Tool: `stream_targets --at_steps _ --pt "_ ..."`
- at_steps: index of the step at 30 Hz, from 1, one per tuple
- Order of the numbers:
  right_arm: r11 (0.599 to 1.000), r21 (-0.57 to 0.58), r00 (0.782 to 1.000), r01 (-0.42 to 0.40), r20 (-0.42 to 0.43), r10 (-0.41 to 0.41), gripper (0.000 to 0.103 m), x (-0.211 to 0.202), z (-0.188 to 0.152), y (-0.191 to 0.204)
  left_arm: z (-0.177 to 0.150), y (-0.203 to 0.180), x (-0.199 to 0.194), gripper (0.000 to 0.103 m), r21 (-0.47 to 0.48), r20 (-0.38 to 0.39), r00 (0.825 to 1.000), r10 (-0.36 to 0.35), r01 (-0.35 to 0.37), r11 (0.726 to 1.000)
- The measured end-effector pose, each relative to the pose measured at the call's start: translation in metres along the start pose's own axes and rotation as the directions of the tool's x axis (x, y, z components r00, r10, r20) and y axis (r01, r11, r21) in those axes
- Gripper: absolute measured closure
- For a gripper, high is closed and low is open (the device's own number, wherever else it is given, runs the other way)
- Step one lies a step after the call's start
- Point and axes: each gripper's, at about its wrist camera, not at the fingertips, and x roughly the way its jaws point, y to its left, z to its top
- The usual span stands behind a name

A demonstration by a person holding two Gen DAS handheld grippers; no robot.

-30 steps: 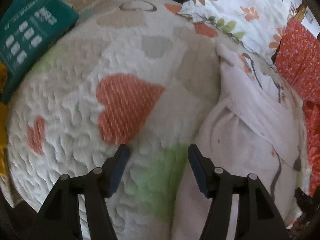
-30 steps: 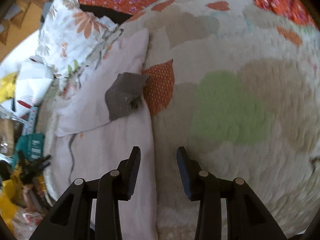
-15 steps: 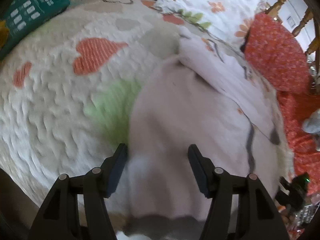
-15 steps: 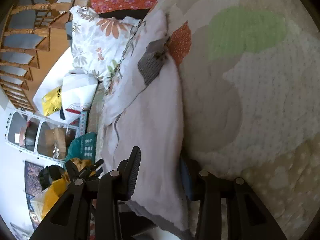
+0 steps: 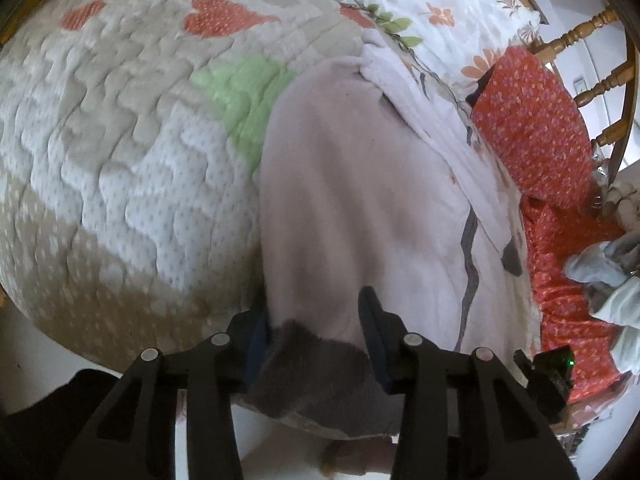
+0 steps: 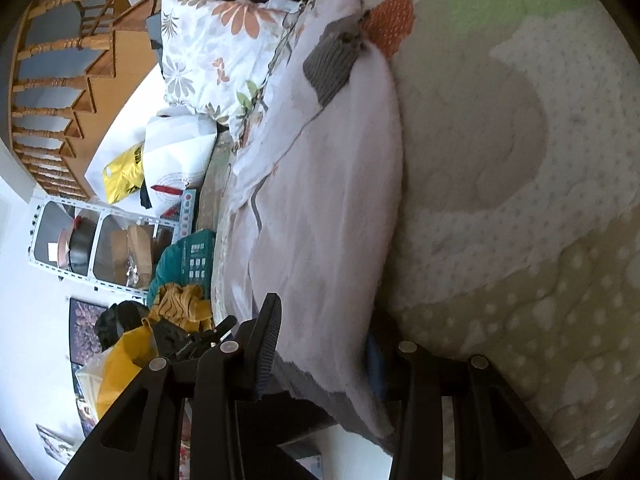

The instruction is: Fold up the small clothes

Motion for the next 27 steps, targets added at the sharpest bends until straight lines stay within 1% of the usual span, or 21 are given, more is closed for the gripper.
stream_targets --at_steps 2,4,8,11,12,14,17,18,19,20,21,22,23,24,25,26,27 --pt "1.000 -0.001 1.000 -0.005 -0.010 0.005 0.062 0.002 -0.005 0.000 -0.004 0.001 0.002 0.058 -0.008 -0.014 1.000 -0.014 0.014 1.000" --pt "1.000 0.001 1.000 -0.012 -0.023 0.012 0.062 0.004 -0.009 0.000 -0.007 0.004 0.003 0.051 -0.030 -0.020 0.999 -0.048 0.047 0.998" --pt "1.000 -0.016 0.998 -0.003 -0.055 0.002 0.062 0.014 -0.021 0.003 -0.010 0.002 0.006 0.043 -0.031 -0.043 0.997 -0.065 0.064 0.997" --pt "0.999 -0.047 0.998 0.026 -0.061 -0.029 0.062 0.019 -0.030 0.007 -0.020 -0.001 0.011 0.030 -0.023 -0.076 0.995 -0.070 0.068 0.997" --pt "0.998 -0.051 0.998 0.034 -0.059 -0.037 0.062 0.020 -0.033 0.008 -0.024 -0.001 0.013 0.025 -0.026 -0.092 0.993 -0.076 0.074 0.997" --pt "0.998 -0.045 0.998 0.039 -0.056 -0.041 0.062 0.022 -0.038 0.008 -0.031 -0.001 0.018 0.024 -0.032 -0.117 0.991 -0.067 0.064 0.997" --pt "0.999 -0.033 0.997 0.043 -0.056 -0.045 0.062 0.022 -0.044 0.006 -0.037 -0.002 0.019 0.024 -0.029 -0.117 0.992 -0.044 0.041 0.999" --pt "0.998 -0.031 0.997 0.046 -0.057 -0.048 0.062 0.023 -0.046 0.006 -0.038 -0.003 0.019 0.028 -0.024 -0.114 0.993 -0.033 0.030 0.999" --pt "0.998 -0.032 0.997 0.052 -0.058 -0.054 0.062 0.022 -0.049 0.005 -0.041 -0.004 0.018 0.037 -0.012 -0.105 0.994 -0.001 -0.001 1.000" --pt "0.998 -0.034 0.996 0.059 -0.059 -0.061 0.062 0.023 -0.052 0.005 -0.042 -0.004 0.017 0.042 -0.003 -0.100 0.995 0.025 -0.025 1.000" --pt "0.997 -0.036 0.996 0.067 -0.057 -0.069 0.062 0.024 -0.054 0.007 -0.044 -0.004 0.016 0.054 0.003 -0.093 0.994 0.051 -0.051 0.999" --pt "0.996 -0.038 0.995 0.080 -0.052 -0.082 0.062 0.025 -0.057 0.007 -0.045 -0.002 0.015 0.063 -0.001 -0.088 0.994 0.063 -0.064 0.998" --pt "0.995 -0.038 0.995 0.093 -0.040 -0.094 0.062 0.026 -0.060 0.008 -0.045 0.001 0.013 0.067 -0.014 -0.082 0.994 0.067 -0.068 0.998" --pt "0.993 -0.038 0.994 0.108 -0.027 -0.109 0.062 0.026 -0.063 0.009 -0.046 0.004 0.011 0.075 -0.034 -0.077 0.995 0.061 -0.064 0.997" --pt "0.991 -0.043 0.992 0.125 -0.022 -0.126 0.069 0.026 -0.064 0.011 -0.047 0.007 0.009 0.085 -0.050 -0.076 0.996 0.050 -0.054 0.997" --pt "0.985 -0.060 0.986 0.162 -0.019 -0.164 0.074 0.027 -0.064 0.013 -0.047 0.009 0.009 0.090 -0.065 -0.076 0.997 0.033 -0.038 0.997" --pt "0.975 -0.082 0.978 0.207 -0.022 -0.210 0.090 0.027 -0.063 0.016 -0.047 0.009 0.008 0.092 -0.080 -0.075 0.997 0.016 -0.022 0.997"
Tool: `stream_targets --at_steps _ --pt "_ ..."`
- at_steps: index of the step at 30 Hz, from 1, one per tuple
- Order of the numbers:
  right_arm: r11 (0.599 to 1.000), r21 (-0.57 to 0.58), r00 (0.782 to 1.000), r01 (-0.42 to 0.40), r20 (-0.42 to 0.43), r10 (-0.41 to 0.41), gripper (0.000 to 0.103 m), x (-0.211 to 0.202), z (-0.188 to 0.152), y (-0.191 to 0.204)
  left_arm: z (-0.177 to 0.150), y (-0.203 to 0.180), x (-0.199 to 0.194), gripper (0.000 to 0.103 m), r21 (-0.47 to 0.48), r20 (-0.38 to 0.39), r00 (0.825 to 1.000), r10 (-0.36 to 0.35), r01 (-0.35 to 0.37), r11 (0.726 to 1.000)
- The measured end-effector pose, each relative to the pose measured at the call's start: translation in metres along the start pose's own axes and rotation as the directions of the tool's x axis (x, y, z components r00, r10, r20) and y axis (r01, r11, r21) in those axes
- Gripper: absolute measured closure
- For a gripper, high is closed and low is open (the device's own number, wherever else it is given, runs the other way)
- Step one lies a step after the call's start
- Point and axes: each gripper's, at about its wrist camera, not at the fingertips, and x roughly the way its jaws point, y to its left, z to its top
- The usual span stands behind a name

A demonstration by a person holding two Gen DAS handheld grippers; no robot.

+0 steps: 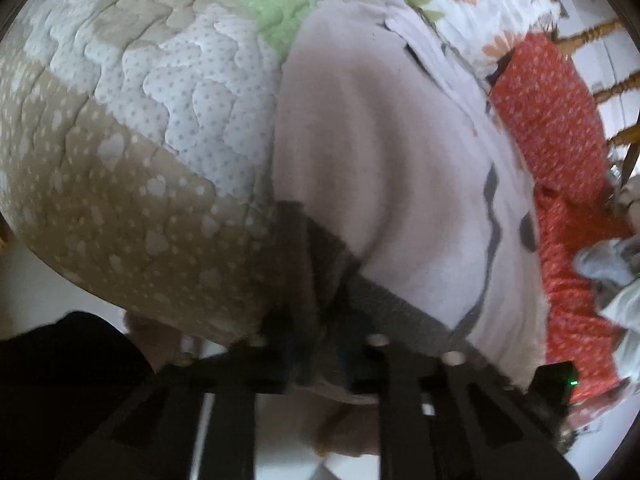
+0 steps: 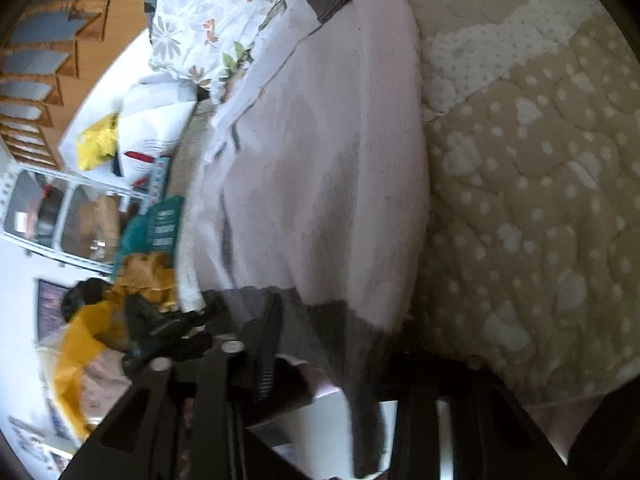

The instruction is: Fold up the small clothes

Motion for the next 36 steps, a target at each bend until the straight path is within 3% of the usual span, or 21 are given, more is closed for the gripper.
stream_targets --at_steps 4,7,12,18,23,26,29,36 --pt "1.000 0.013 1.000 -0.021 0.016 0.021 0.094 -0.015 0.008 -0.002 0.000 -0.011 -0.016 0.093 0.022 0.025 0.999 0.023 -0.024 0.999" --pt "0.991 0.042 0.990 -0.127 0.066 0.125 0.095 -0.045 0.016 -0.006 -0.008 -0.031 -0.042 0.094 0.078 0.065 0.998 -0.024 0.019 0.997" --pt "0.977 0.039 0.971 -0.212 0.122 0.206 0.095 -0.094 0.017 -0.011 -0.032 -0.050 -0.071 0.094 0.148 0.066 0.995 -0.079 0.068 0.987" --pt "0.985 0.018 0.983 -0.172 0.068 0.171 0.096 -0.119 -0.013 -0.019 -0.070 -0.047 -0.086 0.094 0.128 0.020 0.991 -0.133 0.129 0.983" --pt "0.993 0.045 0.994 -0.112 -0.013 0.113 0.096 -0.100 -0.040 -0.032 -0.084 -0.026 -0.075 0.094 0.068 -0.017 0.992 -0.121 0.122 0.990" --pt "0.994 0.041 0.995 -0.098 -0.019 0.099 0.096 -0.095 -0.035 -0.030 -0.076 -0.020 -0.073 0.094 0.045 -0.014 0.991 -0.132 0.132 0.990" --pt "0.997 -0.015 0.997 -0.081 0.001 0.081 0.096 -0.099 -0.015 -0.011 -0.054 -0.036 -0.078 0.094 0.093 0.036 0.990 -0.134 0.131 0.987" --pt "0.990 -0.141 0.994 -0.022 0.102 0.036 0.096 -0.116 0.059 0.045 0.033 -0.082 -0.073 0.094 0.169 0.128 0.979 -0.156 0.134 0.977"
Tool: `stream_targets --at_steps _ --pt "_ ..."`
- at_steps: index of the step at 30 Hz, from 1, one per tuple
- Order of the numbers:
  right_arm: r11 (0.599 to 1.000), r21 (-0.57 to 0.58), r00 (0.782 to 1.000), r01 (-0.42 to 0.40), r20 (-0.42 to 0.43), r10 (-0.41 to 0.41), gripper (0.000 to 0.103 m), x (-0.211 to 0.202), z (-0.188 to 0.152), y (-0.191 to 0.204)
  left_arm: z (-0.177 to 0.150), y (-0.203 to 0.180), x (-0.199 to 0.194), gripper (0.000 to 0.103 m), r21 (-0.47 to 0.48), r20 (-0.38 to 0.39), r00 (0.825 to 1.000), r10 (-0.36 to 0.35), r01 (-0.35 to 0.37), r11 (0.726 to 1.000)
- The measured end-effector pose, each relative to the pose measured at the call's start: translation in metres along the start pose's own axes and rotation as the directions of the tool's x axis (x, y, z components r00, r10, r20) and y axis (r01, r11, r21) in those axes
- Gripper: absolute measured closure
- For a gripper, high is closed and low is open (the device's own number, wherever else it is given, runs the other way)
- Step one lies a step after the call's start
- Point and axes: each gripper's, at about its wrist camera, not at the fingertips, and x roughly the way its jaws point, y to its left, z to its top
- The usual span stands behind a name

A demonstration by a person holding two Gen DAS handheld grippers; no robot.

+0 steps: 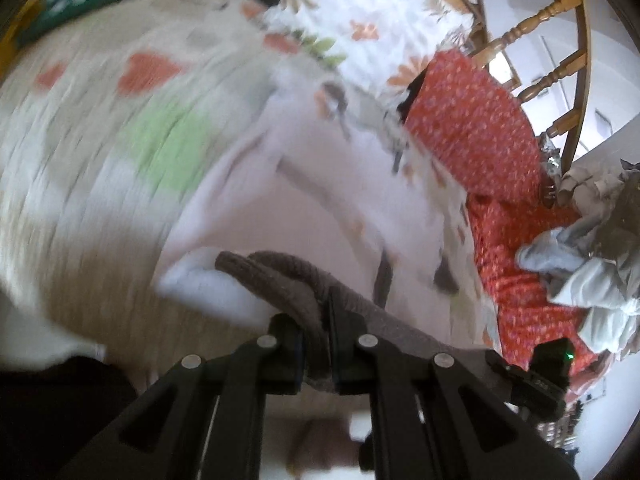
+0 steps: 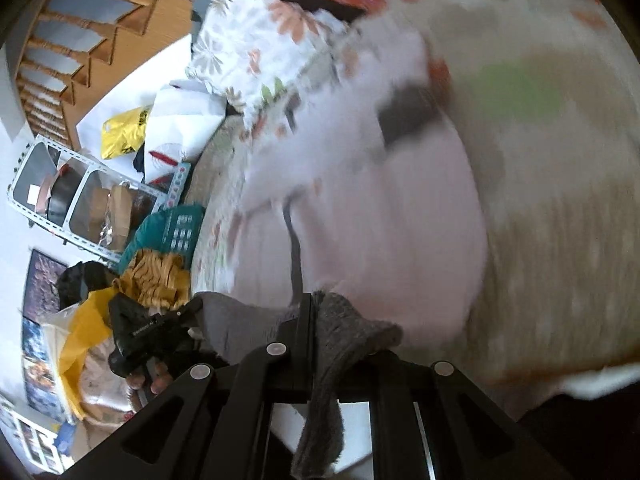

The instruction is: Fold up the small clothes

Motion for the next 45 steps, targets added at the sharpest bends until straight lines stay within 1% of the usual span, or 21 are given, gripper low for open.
stream_targets --at_steps 1,4,6,9,13,17,21,24,26,28,29,30,31,32,33,35,36,38,40,42,45 --pt "1.000 -0.017 1.000 0.005 0.021 -0.005 0.096 0.001 0.018 0.008 0.015 -0.005 0.006 0.094 0.005 0.012 1.000 -0.001 0.001 1.000" --pt "0.999 -0.031 0.998 0.023 0.057 -0.021 0.096 0.009 0.057 0.021 0.057 -0.019 0.028 0.094 0.019 0.038 0.999 0.008 -0.008 1.000" --pt "0.999 -0.030 0.997 0.034 0.065 -0.032 0.096 0.021 0.078 0.021 0.081 -0.026 0.044 0.094 0.030 0.049 0.998 0.029 -0.030 0.999" --pt "0.997 -0.025 0.996 0.072 0.061 -0.070 0.096 0.050 0.110 0.020 0.112 -0.028 0.071 0.094 0.011 0.035 0.998 0.048 -0.048 0.999" --pt "0.994 0.004 0.993 0.109 0.042 -0.109 0.096 0.086 0.144 0.004 0.143 -0.020 0.105 0.094 -0.034 0.013 0.996 0.085 -0.085 0.996" --pt "0.987 0.065 0.989 0.148 0.002 -0.148 0.096 0.121 0.175 -0.022 0.163 -0.016 0.132 0.094 -0.051 0.000 0.992 0.128 -0.128 0.990" --pt "0.981 0.122 0.988 0.152 -0.025 -0.150 0.095 0.144 0.196 -0.044 0.175 -0.015 0.159 0.093 -0.063 -0.029 0.988 0.150 -0.152 0.986" --pt "0.979 0.163 0.992 0.123 -0.036 -0.119 0.093 0.157 0.212 -0.061 0.185 -0.016 0.173 0.092 -0.073 -0.041 0.988 0.151 -0.154 0.985" --pt "0.975 0.215 0.998 0.063 -0.024 -0.059 0.092 0.164 0.225 -0.074 0.193 -0.015 0.178 0.082 -0.103 -0.035 0.991 0.128 -0.131 0.986" --pt "0.962 0.274 1.000 0.000 -0.010 0.003 0.092 0.171 0.236 -0.086 0.200 -0.013 0.178 0.060 -0.139 0.001 0.995 0.099 -0.098 0.986" --pt "0.949 0.313 0.999 -0.036 0.000 0.038 0.092 0.176 0.242 -0.095 0.204 -0.013 0.176 0.056 -0.157 0.025 0.996 0.089 -0.084 0.984" --pt "0.938 0.342 0.998 -0.056 0.017 0.053 0.087 0.178 0.247 -0.102 0.208 -0.012 0.173 0.050 -0.178 0.051 0.995 0.084 -0.074 0.981" --pt "0.931 0.359 0.998 -0.060 0.035 0.051 0.075 0.179 0.251 -0.105 0.211 -0.011 0.171 0.045 -0.198 0.067 0.995 0.079 -0.064 0.978" --pt "0.925 0.374 0.997 -0.065 0.058 0.047 0.067 0.179 0.254 -0.110 0.212 -0.011 0.171 0.043 -0.215 0.073 0.995 0.072 -0.055 0.975" --pt "0.920 0.386 0.996 -0.073 0.074 0.048 0.058 0.178 0.257 -0.113 0.213 -0.010 0.170 0.041 -0.233 0.071 0.996 0.056 -0.038 0.972" --pt "0.915 0.396 0.995 -0.082 0.079 0.055 0.057 0.177 0.261 -0.116 0.214 -0.014 0.172 0.041 -0.240 0.054 0.998 0.025 -0.011 0.971" --pt "0.917 0.390 0.996 -0.080 0.077 0.055 0.057 0.176 0.262 -0.116 0.214 -0.018 0.173 0.041 -0.228 0.045 0.999 0.024 -0.013 0.974" --pt "0.924 0.377 0.996 -0.068 0.077 0.042 0.057 0.173 0.264 -0.112 0.213 -0.028 0.174 0.041 -0.182 0.030 0.998 0.054 -0.047 0.982" --pt "0.932 0.358 0.996 -0.061 0.083 0.033 0.054 0.168 0.265 -0.108 0.210 -0.037 0.174 0.041 -0.129 0.029 0.995 0.096 -0.091 0.987" --pt "0.945 0.326 0.996 -0.039 0.090 0.011 0.053 0.163 0.266 -0.100 0.207 -0.041 0.173 0.041 -0.091 0.030 0.989 0.143 -0.140 0.986" --pt "0.964 0.264 0.996 -0.001 0.091 -0.024 0.053 0.157 0.263 -0.088 0.201 -0.037 0.174 0.041 -0.076 0.016 0.984 0.179 -0.178 0.981"
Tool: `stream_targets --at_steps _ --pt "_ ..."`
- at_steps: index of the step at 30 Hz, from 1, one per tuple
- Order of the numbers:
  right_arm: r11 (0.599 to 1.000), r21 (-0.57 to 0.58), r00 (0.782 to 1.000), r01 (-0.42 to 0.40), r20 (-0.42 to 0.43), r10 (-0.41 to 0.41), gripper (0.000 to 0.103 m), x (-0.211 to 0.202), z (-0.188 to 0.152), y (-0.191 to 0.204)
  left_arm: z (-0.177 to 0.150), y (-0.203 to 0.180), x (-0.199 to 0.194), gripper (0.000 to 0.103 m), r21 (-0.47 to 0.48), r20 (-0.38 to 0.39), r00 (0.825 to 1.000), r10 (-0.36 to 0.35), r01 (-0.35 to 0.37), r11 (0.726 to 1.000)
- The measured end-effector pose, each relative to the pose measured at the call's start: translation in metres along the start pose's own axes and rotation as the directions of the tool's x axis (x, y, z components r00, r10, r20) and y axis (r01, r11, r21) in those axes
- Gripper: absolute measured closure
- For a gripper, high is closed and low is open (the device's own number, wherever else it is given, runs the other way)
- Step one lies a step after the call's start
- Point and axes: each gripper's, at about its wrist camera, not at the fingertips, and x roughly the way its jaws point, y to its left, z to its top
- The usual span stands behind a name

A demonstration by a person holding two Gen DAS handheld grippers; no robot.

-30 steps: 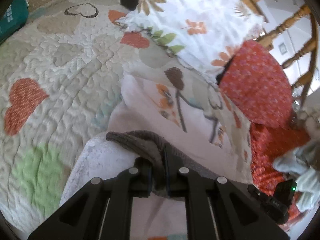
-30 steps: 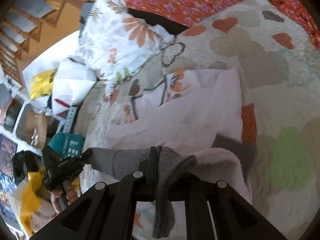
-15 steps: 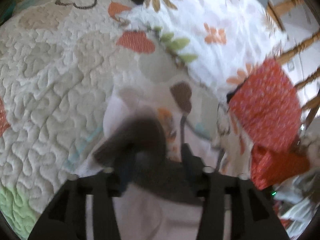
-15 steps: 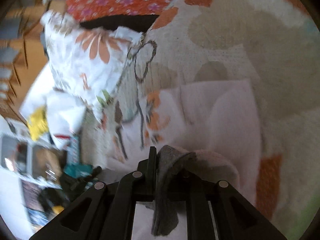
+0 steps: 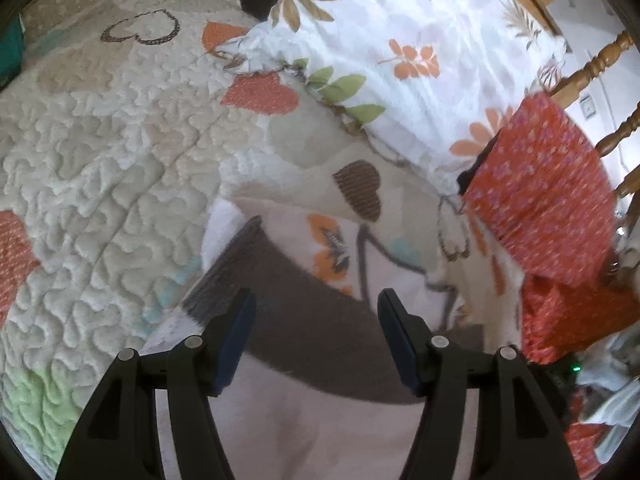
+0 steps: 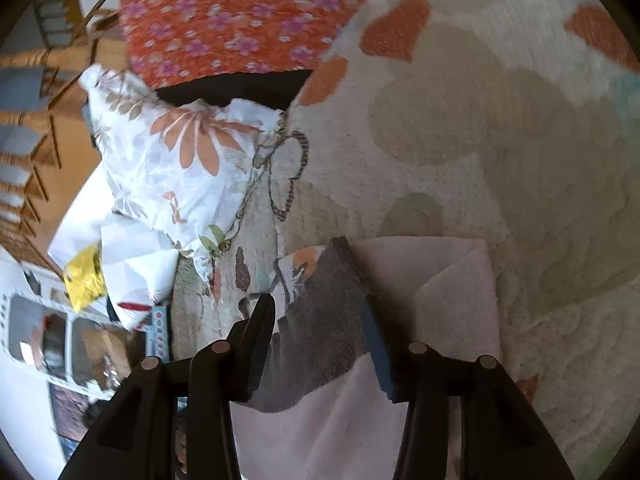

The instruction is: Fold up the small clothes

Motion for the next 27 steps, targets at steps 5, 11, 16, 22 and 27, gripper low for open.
stream_targets --at_steps 5,11,16,22,27 --pt "0.977 -0.158 0.990 0.141 -0.009 -0.144 0.053 0.000 -0.017 0.024 -0.013 0.010 0.002 0.041 0.012 -0.048 0.999 0.017 -0.017 1.000" --pt "0.955 -0.203 0.975 0.215 -0.016 -0.223 0.053 -0.021 -0.030 0.019 -0.038 0.006 -0.009 0.040 0.135 -0.076 0.995 0.059 -0.048 0.990" --pt "0.949 -0.196 0.967 0.247 -0.019 -0.255 0.053 -0.053 -0.052 -0.003 -0.067 0.012 -0.018 0.040 0.190 -0.121 0.989 0.080 -0.057 0.980" --pt "0.949 -0.206 0.962 0.238 -0.085 -0.260 0.078 -0.064 -0.083 -0.024 -0.081 0.019 -0.034 0.040 0.209 -0.094 0.991 0.098 -0.077 0.975" --pt "0.939 -0.248 0.958 0.240 -0.094 -0.269 0.096 -0.077 -0.103 -0.023 -0.083 0.035 -0.045 0.040 0.186 -0.066 0.990 0.126 -0.112 0.976"
